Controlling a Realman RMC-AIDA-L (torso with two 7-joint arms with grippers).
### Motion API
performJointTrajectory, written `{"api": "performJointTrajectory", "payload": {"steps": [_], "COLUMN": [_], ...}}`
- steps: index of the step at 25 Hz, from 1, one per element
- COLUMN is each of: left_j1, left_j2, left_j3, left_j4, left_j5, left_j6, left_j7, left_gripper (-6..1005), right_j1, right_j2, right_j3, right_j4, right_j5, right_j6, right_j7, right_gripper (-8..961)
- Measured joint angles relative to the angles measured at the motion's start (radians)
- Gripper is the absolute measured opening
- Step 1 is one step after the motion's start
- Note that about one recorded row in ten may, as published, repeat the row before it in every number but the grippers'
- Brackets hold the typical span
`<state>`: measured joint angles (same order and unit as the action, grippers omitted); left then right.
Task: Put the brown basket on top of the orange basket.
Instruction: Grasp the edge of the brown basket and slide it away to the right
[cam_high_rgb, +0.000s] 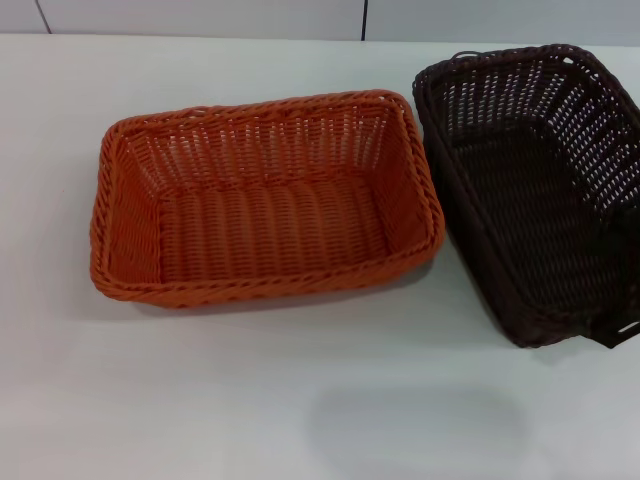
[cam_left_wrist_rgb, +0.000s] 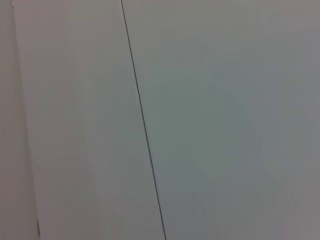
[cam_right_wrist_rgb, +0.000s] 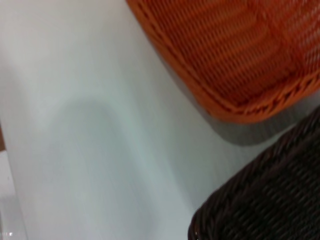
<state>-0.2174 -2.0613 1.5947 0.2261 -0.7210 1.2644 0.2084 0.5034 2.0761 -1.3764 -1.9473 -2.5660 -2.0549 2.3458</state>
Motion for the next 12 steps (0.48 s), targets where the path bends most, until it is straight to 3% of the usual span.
{"api": "performJointTrajectory", "payload": {"steps": [12], "left_j1": [-0.003], "left_j2": [0.000], "left_j3": [-0.004], "left_j4": [-0.005], "left_j5": [0.004], "left_j6": [-0.005], "left_j7": [0.000], "left_gripper": [847], "right_j1": [0.034], "right_j2": [0.001], "right_j3": [-0.145], "right_j4": [0.304], "right_j5": [-0.104], "right_j6": [0.134], "right_j7": [0.014], "right_gripper": [834]}}
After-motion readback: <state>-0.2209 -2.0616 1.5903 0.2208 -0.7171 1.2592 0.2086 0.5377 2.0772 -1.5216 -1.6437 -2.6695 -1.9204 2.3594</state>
